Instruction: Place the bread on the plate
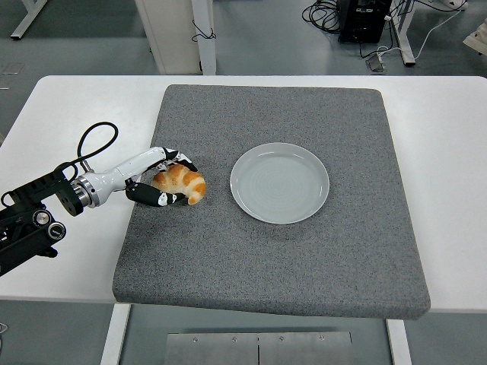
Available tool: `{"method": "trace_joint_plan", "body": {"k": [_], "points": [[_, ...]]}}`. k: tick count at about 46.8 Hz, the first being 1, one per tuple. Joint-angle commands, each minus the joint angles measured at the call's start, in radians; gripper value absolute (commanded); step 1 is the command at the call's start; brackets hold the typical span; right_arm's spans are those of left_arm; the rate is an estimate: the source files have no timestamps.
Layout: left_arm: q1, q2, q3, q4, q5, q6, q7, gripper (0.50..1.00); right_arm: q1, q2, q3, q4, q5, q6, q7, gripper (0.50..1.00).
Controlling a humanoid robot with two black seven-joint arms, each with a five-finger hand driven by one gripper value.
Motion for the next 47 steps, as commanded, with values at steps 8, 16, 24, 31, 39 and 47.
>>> {"method": "trace_joint_plan", "body": {"k": [8,16,24,31,39,47], "points": [[-0.028,0.035,-0.002,-0.002,0.000,-0.001,-0.017,0.500,0.000,0.000,0.000,0.000,0.000,0.000,0.000,1.000],[-0.074,0.063,-0.004,-0.002,-0.003,-0.005,-0.016,0.500,0.000,0.000,0.000,0.000,0.000,0.000,0.000,1.000],[-0.154,0.092,0.001,-0.002,-0.037,-0.017,-0.013,0.500,0.000,0.000,-0.001,0.000,0.000,0.000,0.000,1.000],[-0.212,0.110,0.001,-0.002,-0.065,-0.052,-0.006,0.500,0.001,0.000,0.000,0.000,0.000,0.000,0.000,1.000],[-0.272,0.132,0.001,-0.002,-0.084,-0.083,-0.002,0.500,0.000,0.000,0.000,0.000,0.000,0.000,0.000,1.000],[-0.324,0.155,0.001,-0.002,-0.092,-0.112,-0.002,0.500,0.000,0.000,0.000,0.001,0.000,0.000,0.000,1.000]]}}
